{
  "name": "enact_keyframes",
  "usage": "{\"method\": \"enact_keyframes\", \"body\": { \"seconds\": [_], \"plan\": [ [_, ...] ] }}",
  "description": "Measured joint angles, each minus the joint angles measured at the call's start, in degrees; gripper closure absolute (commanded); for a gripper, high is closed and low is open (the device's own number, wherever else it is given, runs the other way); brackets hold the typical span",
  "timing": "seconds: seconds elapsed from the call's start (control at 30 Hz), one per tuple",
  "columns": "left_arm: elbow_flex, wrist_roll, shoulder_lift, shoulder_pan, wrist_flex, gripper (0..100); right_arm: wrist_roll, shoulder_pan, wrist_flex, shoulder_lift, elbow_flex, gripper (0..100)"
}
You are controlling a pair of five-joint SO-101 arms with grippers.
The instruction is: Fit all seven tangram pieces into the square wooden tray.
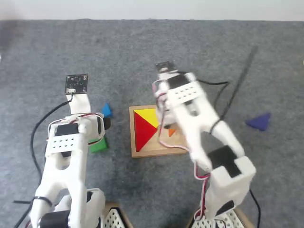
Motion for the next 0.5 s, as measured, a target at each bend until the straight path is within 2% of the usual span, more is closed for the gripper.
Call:
{"method": "enact_keyframes", "body": {
  "seconds": [0.07, 0.13, 0.4, 0.5],
  "plan": [
    [0.00, 0.00, 0.00, 0.00, 0.00, 75, -6.59, -2.29, -1.67, 1.67, 0.00, 88.2],
    [0.00, 0.00, 0.00, 0.00, 0.00, 75, -9.93, -3.34, -2.64, 3.16, -0.88, 88.2],
    [0.00, 0.00, 0.00, 0.00, 0.00, 75, -11.78, -3.87, -3.60, 6.68, -4.31, 87.2],
    [0.00, 0.00, 0.00, 0.00, 0.00, 75, -11.78, -3.87, -3.60, 8.09, -5.89, 77.8]
  ]
}}
